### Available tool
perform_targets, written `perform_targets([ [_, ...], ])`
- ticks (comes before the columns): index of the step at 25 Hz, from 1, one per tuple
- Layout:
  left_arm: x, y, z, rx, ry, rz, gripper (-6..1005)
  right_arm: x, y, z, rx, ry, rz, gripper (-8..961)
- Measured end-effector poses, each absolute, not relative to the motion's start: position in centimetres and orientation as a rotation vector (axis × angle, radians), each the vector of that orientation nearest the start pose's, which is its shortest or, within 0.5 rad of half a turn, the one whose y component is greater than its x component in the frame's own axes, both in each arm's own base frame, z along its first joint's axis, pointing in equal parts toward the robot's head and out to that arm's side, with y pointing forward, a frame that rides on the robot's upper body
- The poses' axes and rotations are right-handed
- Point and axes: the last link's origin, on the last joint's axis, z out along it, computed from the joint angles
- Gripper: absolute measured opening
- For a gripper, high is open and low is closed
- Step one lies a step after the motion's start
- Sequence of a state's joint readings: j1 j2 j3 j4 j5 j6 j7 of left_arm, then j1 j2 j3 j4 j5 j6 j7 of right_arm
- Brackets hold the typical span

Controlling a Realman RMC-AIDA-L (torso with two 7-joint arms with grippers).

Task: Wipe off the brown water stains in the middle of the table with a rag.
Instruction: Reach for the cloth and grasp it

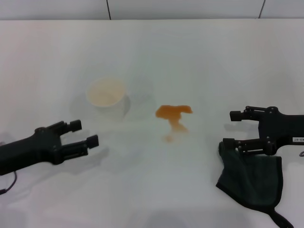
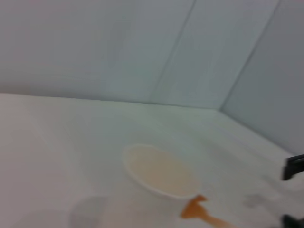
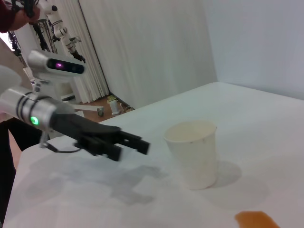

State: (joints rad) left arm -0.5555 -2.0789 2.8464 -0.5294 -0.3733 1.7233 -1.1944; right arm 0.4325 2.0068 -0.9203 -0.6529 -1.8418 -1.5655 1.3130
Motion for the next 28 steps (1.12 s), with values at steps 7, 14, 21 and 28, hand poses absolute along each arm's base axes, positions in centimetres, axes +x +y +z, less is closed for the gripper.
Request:
perform_targets([
  [7,-31.6,26.1,3.1,-2.645,-1.021,-0.788,895,27.9,31.0,0.5,-2.795,0.53,0.642,831],
  [14,-28.8,30.2,5.2,-2.776,-1.078,-0.514,895,28.0,31.3,0.4,-2.783,0.534,0.633,830],
  [21,-24.7,33.9,5.7,-2.9,-0.972,-0.284,895,28.1,31.4,0.4,-2.773,0.547,0.624,830],
  [28,-21.6,35.9,5.8,-2.96,-0.86,-0.231,895,28.3,31.4,0.5,-2.765,0.562,0.619,829],
])
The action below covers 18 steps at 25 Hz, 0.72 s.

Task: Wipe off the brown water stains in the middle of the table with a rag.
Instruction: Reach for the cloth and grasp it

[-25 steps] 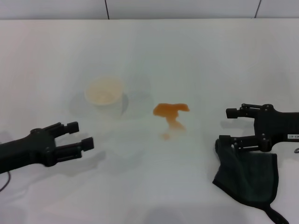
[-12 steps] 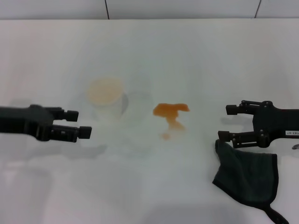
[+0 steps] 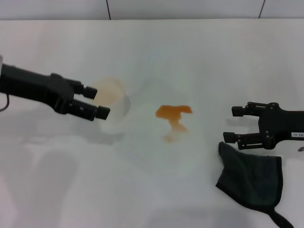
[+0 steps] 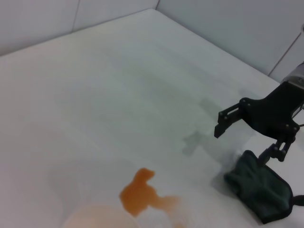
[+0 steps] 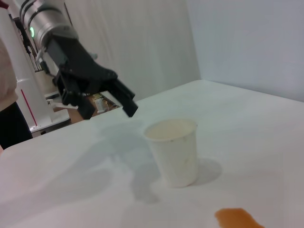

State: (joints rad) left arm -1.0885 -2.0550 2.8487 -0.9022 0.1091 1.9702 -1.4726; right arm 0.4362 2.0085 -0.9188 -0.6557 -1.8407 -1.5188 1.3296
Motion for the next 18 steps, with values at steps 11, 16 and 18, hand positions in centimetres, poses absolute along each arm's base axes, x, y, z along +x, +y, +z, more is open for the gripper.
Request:
perform_targets([
  [11,-20.7,36.8,6.6,-2.951,-0.814,-0.196,895,28.5,31.0,1.5,-2.886,0.726,0.324,828],
  [16,-20.5,37.0,6.6,-2.946,-0.796,-0.195,895,27.3,30.6,2.7,-2.957,0.755,0.197,827],
  [18,-20.2,37.3,6.7,-2.947,-0.783,-0.194,895,26.2,30.7,3.4,-2.989,0.748,0.134,827],
])
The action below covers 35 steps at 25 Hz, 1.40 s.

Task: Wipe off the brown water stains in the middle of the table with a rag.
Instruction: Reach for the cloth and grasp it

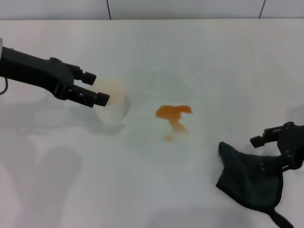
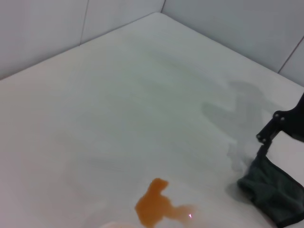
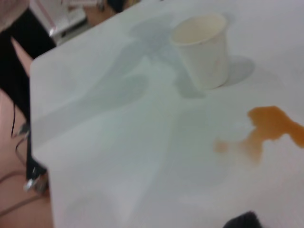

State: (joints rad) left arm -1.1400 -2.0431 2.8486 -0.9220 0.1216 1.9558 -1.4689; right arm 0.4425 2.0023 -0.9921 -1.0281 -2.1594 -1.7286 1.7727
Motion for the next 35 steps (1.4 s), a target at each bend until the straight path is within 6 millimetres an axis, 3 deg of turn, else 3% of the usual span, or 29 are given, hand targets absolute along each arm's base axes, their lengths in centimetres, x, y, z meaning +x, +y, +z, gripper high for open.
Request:
perform_targets([
  [5,-19.9,37.4,6.7,-2.949,-0.771,-0.195,895,23.4,31.3,4.5,-2.999,0.834,-0.045,827],
  [10,-19.7,37.6,6.7,-2.946,-0.762,-0.206,894,22.0,32.0,3.4,-2.953,0.99,-0.148,826],
  [16,-19.2,37.9,6.8,-2.947,-0.745,-0.213,894,21.8,31.8,1.3,-2.946,1.018,-0.272,826],
  [35,-18.6,38.1,6.6,-2.955,-0.73,-0.215,894,22.7,32.4,-0.2,-2.909,1.054,-0.277,824],
])
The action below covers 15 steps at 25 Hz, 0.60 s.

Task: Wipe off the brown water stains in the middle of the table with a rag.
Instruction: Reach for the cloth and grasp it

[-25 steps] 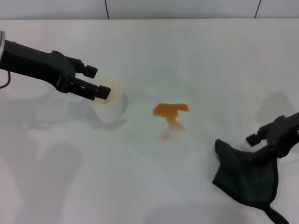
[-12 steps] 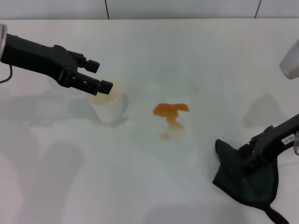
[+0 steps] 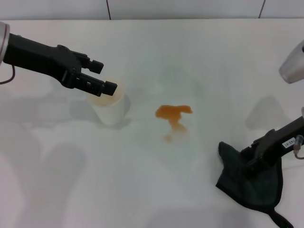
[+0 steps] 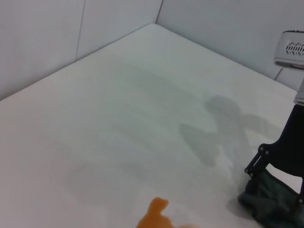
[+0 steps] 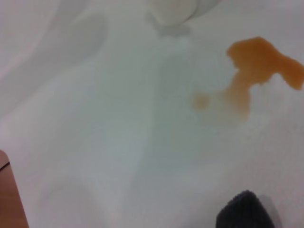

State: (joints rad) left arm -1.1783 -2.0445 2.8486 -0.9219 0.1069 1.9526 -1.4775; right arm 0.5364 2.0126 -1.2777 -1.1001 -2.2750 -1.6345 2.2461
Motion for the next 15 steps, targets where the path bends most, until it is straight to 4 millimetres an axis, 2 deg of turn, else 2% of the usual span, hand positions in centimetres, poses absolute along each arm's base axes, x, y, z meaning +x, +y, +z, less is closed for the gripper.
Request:
perform_targets([
  [15,-18.74,38.1,6.65,-2.955,-0.736,-0.206,894,22.57,32.54,-0.46,-2.913,1.052,-0.277,823],
])
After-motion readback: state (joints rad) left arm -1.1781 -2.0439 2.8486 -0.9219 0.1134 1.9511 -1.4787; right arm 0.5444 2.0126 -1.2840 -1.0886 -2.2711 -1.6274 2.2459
